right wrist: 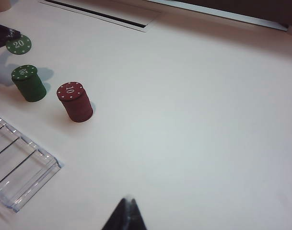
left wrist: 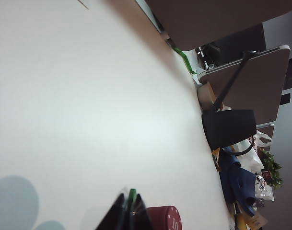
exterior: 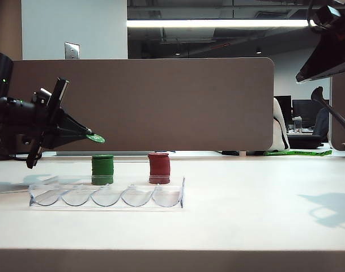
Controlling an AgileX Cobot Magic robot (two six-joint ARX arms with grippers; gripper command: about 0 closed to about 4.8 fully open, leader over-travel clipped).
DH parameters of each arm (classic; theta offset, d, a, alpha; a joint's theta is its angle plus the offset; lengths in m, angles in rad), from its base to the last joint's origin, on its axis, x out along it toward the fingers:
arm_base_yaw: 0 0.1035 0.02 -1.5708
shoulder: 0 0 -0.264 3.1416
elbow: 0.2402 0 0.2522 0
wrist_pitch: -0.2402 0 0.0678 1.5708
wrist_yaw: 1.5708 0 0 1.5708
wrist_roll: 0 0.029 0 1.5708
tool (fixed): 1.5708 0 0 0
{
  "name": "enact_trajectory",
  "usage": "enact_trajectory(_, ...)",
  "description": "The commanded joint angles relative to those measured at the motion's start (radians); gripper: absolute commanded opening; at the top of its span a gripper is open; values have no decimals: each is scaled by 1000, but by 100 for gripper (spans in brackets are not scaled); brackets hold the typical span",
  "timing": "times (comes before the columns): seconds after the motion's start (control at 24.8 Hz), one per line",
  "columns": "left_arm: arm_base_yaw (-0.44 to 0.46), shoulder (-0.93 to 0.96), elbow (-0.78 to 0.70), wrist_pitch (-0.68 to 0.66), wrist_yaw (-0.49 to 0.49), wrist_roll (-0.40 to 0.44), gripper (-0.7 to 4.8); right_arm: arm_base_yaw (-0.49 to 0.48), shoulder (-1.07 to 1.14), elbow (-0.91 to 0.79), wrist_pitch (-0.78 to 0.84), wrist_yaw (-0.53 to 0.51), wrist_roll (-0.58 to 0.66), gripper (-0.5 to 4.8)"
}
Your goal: Pick up the chip in the box and place it on the pile of chips with the same color.
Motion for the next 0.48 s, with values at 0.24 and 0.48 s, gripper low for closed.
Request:
enact_trajectory(0.24,-39,9,5,30,1,101,-5,0,37,4,18,1,-2,-1)
enact_trajectory(0.48,-53,10,4,5,-5,124,-5,0,42,4,29,2,-2,-1)
